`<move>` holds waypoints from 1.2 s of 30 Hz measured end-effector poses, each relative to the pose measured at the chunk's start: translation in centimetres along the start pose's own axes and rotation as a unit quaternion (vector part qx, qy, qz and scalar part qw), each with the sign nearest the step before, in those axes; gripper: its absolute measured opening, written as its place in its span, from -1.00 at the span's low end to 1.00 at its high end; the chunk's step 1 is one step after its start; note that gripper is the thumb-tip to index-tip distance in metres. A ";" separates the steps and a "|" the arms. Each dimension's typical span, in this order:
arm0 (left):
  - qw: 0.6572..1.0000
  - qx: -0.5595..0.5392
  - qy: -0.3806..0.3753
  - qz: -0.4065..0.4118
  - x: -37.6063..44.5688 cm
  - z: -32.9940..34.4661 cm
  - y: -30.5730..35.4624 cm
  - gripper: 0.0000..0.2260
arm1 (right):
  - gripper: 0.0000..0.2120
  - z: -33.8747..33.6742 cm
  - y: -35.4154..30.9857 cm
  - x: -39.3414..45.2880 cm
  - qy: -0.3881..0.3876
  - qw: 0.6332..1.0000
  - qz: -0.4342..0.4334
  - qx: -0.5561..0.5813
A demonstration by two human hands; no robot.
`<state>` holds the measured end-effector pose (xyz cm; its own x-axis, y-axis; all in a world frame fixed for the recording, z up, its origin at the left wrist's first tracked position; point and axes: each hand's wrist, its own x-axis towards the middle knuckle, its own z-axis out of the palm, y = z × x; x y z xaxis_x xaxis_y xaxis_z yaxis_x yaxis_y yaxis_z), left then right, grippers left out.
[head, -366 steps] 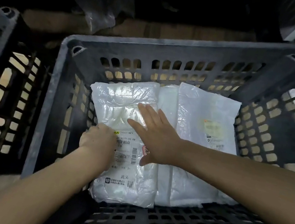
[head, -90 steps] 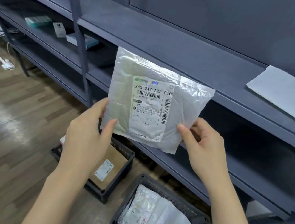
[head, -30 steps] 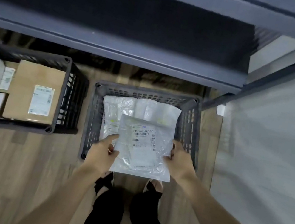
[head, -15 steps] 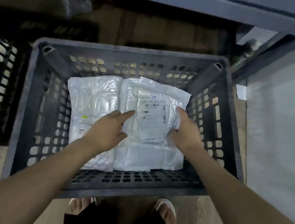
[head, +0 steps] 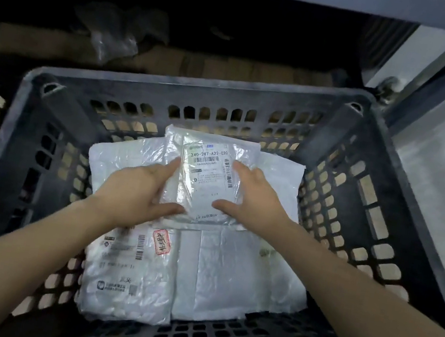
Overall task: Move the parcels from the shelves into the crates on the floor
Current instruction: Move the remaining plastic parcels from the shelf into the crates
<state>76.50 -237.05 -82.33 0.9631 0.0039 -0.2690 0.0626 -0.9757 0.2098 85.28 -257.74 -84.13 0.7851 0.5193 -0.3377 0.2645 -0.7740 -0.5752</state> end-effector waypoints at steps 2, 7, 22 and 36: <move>0.999 0.047 -0.005 -0.012 0.2 0.6 -0.6 -0.16 | -0.17 0.8 -0.3 0.5 -0.020 0.999 0.004 -0.035; 0.987 0.135 0.080 0.016 1.3 1.3 -0.3 -0.18 | -0.12 0.7 -0.8 0.7 0.052 0.975 -0.011 -0.217; 0.985 0.138 -0.106 0.003 3.8 1.4 -1.3 0.04 | -0.07 0.8 -1.2 3.6 -0.082 0.943 -0.055 -0.318; 0.977 0.202 -0.073 0.013 0.8 1.2 2.1 -0.17 | -0.30 2.6 -2.1 -0.2 -0.075 0.914 -0.101 -0.386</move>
<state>77.10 -239.41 -83.27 0.9134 -0.0237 -0.4063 -0.0973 -0.9820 -0.1616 83.12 -255.32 -84.82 0.6065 0.6789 -0.4139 0.7574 -0.6516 0.0410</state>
